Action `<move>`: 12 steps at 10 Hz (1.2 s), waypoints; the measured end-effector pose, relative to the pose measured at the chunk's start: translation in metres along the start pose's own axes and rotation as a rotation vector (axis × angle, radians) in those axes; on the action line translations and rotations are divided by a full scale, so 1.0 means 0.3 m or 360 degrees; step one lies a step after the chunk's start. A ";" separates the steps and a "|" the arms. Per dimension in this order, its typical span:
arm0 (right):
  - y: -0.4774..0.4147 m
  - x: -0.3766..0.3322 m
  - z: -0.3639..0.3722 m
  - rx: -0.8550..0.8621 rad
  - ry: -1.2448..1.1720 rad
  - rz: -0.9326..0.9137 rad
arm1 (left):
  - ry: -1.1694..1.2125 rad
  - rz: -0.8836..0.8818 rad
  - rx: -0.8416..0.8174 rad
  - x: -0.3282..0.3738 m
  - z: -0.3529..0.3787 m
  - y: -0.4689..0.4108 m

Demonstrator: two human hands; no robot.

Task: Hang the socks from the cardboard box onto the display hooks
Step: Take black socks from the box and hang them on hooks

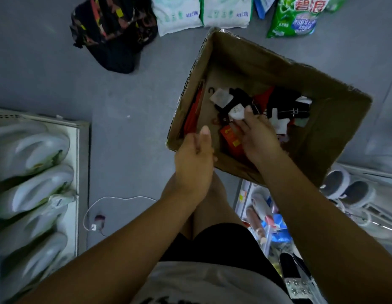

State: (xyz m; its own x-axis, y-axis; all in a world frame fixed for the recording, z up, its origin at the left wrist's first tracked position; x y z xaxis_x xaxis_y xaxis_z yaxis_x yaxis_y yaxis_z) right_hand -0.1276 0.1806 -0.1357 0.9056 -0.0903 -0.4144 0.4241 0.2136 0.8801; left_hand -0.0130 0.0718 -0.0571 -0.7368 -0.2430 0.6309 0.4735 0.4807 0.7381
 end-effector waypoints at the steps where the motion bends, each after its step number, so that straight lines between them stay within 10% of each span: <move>1: 0.154 -0.009 -0.033 -0.0153 -0.0176 -0.0043 | 0.0599 -0.0617 -0.0351 0.019 0.101 -0.035; 3: 0.335 0.004 -0.089 -0.0223 -0.0254 -0.0040 | 0.1035 -0.1008 -0.0571 -0.031 0.204 -0.147; 6: 0.197 -0.020 -0.287 0.0317 0.0830 -0.0127 | 0.0577 -0.0616 -0.0261 0.022 0.149 -0.239; 10: -0.173 -0.108 -0.401 0.1155 -0.0263 -0.0078 | 0.0347 -0.0494 -0.0325 0.006 0.072 -0.216; 11: -0.221 -0.067 -0.414 0.0670 0.0692 0.0131 | 0.0360 -0.0454 -0.0371 0.012 0.077 -0.203; 12: -0.206 -0.062 -0.412 0.0575 0.0823 0.0128 | 0.0381 -0.0412 -0.0380 0.034 0.077 -0.185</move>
State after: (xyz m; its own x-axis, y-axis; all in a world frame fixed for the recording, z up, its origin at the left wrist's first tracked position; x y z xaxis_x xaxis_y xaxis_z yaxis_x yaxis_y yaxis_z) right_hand -0.1719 0.2893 -0.2110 0.8515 0.4131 -0.3228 0.4132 -0.1499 0.8982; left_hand -0.0578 0.0621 -0.0971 -0.7268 -0.5323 0.4342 0.4066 0.1762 0.8965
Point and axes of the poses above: each hand's wrist, its own y-axis away from the middle knuckle, its own z-axis out of the palm, x = y × z, the point moved 4 cm from there along -y, towards the middle knuckle, and after that the axes turned 6 degrees about -x, right-handed, at the moved point
